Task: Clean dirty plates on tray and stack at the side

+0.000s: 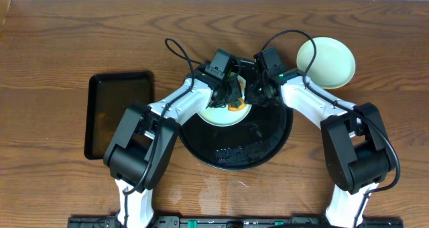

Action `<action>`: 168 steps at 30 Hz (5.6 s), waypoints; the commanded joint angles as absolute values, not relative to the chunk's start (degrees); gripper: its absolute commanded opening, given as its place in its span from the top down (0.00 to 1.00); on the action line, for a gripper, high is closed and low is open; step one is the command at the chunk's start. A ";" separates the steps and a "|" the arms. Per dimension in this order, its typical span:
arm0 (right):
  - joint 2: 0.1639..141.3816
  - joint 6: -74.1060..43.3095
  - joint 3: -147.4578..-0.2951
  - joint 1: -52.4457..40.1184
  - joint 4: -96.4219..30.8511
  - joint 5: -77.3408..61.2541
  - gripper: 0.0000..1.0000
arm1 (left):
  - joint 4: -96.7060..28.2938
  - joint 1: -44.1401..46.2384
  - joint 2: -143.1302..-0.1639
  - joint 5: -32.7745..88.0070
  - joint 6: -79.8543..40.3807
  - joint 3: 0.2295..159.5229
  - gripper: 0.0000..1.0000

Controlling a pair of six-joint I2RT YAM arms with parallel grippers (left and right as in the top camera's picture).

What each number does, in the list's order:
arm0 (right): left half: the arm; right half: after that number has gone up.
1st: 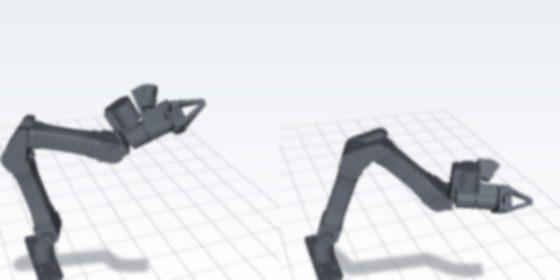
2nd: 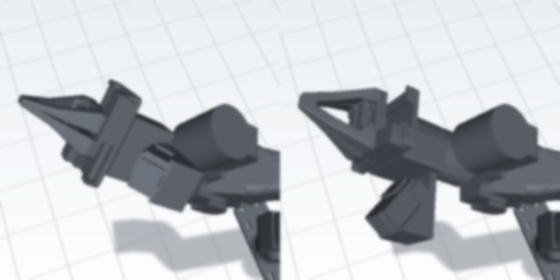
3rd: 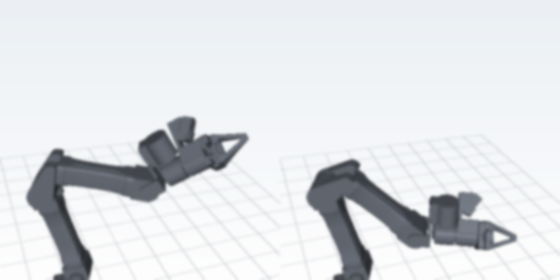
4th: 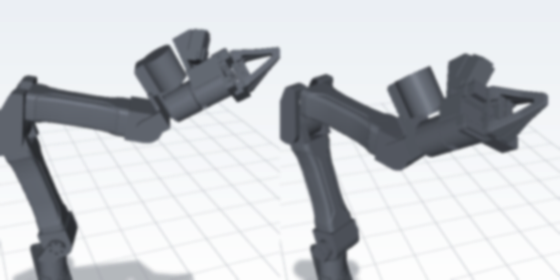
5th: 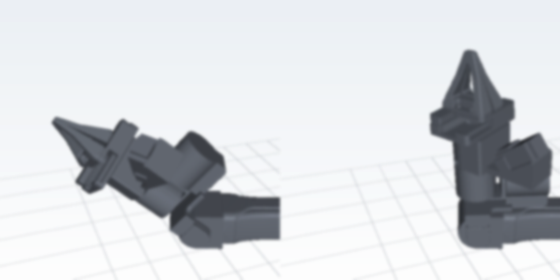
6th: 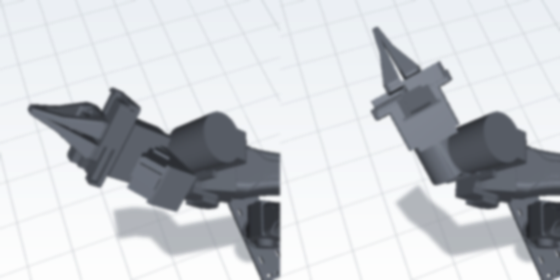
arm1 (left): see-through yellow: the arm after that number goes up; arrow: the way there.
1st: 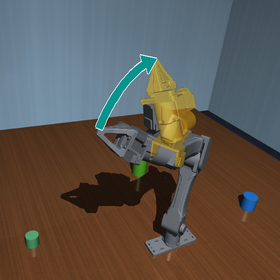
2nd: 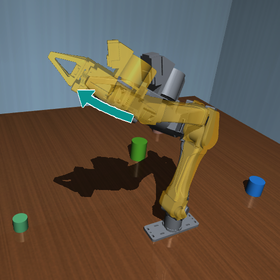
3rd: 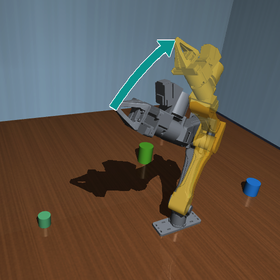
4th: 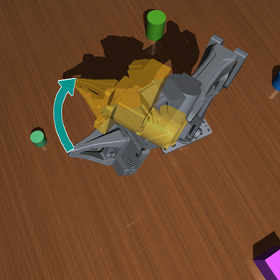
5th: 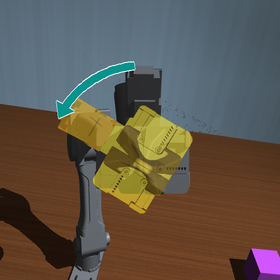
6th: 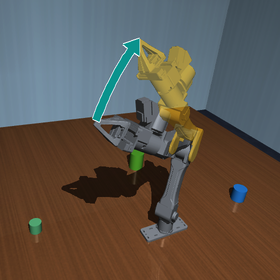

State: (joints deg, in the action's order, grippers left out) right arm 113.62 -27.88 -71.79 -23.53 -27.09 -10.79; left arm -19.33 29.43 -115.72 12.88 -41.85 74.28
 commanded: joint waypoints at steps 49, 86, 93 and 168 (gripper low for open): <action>109.03 -1.89 -84.95 -23.92 -36.71 -8.29 0.51 | -43.46 -2.15 -88.42 -17.15 -40.53 73.45 0.92; 122.45 -5.78 -86.11 -26.87 -37.30 -8.71 0.99 | -47.16 -9.43 -100.86 -9.58 -35.16 72.58 0.92; 121.86 -3.57 -93.89 -26.89 -43.07 -3.09 0.99 | -47.57 -9.43 -100.86 -9.58 -35.16 72.58 0.91; 100.16 -5.50 -95.79 4.08 -44.29 -10.79 0.99 | -47.46 -9.43 -100.86 -9.56 -35.16 72.58 0.91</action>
